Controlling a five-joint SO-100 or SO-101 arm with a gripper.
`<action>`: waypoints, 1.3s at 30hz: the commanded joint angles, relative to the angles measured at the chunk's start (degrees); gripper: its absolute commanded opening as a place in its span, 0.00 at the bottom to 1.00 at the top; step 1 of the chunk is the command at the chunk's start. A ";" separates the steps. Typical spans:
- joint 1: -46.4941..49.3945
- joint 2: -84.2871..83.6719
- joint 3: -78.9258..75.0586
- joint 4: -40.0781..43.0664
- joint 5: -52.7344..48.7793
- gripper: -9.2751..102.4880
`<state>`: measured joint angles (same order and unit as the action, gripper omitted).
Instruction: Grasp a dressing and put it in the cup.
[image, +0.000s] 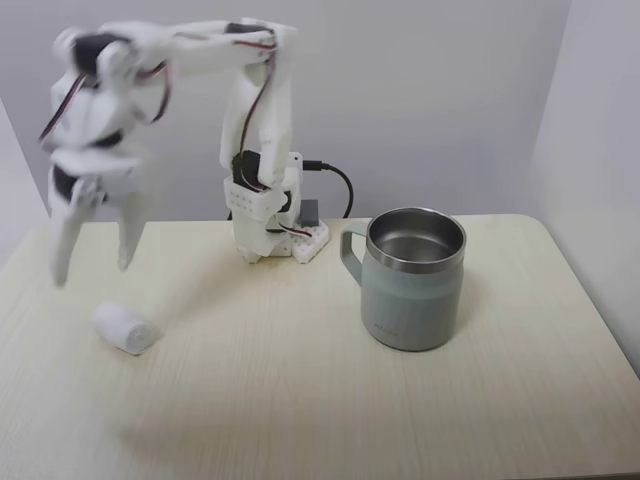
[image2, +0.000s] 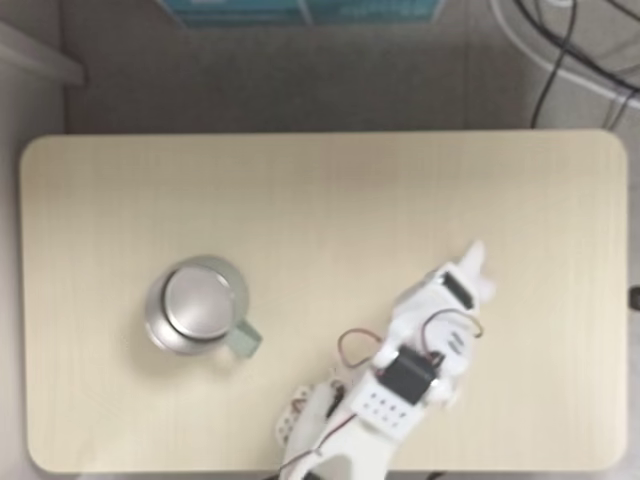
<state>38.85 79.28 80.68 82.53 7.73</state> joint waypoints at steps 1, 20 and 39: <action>3.52 5.54 2.81 -1.93 -2.81 0.31; 4.83 19.42 -4.75 -13.54 -10.72 0.30; 1.58 15.82 -13.54 -18.54 -15.56 0.08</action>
<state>39.99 97.38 67.15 64.60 -7.21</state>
